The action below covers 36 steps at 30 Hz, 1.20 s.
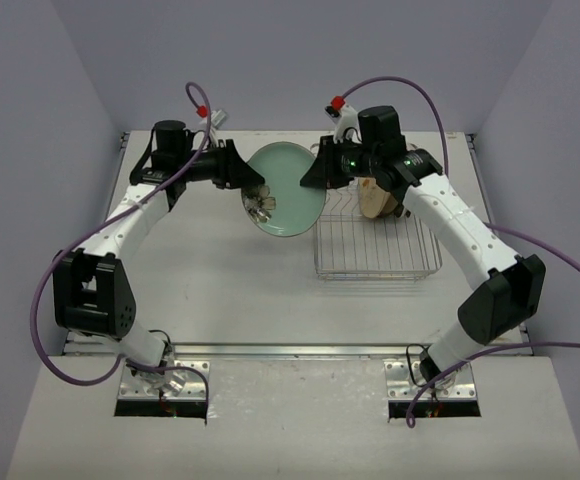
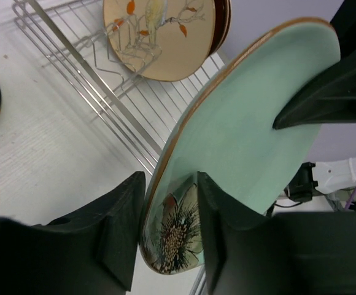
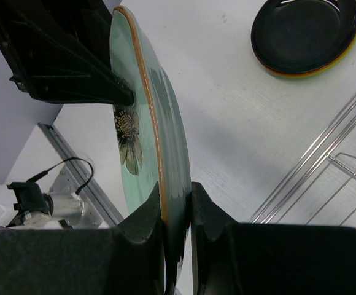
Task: Unload the plates from the dish rack
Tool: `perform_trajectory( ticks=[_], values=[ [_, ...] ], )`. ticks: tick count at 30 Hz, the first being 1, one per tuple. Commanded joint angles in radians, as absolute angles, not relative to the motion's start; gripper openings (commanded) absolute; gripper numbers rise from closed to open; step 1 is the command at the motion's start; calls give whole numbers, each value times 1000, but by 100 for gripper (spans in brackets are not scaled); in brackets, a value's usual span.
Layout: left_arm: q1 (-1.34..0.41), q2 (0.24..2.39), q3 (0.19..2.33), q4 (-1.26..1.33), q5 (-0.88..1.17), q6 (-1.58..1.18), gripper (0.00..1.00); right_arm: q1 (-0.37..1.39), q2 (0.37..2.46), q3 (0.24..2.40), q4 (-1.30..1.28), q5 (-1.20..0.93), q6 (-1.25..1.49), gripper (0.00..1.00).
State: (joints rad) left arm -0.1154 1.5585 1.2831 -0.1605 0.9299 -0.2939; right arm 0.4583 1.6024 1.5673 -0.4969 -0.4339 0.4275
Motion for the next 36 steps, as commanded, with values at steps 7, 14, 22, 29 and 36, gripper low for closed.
perform_trajectory(
  ticks=[7,14,22,29,36],
  values=[
    [-118,1566,1211,-57,1137,-344,28,417,1559,1614,-321,-582,486,0],
    [-110,1577,1200,36,1202,-430,0,413,1573,1574,-293,-611,508,14],
    [33,1540,1135,86,1154,-493,0,392,1587,1544,-299,-545,511,99],
    [298,1632,1212,-70,1102,-393,0,370,1585,1522,-305,-494,509,99],
    [416,1825,1348,-263,959,-236,0,368,1584,1506,-303,-503,491,99]
  ],
)
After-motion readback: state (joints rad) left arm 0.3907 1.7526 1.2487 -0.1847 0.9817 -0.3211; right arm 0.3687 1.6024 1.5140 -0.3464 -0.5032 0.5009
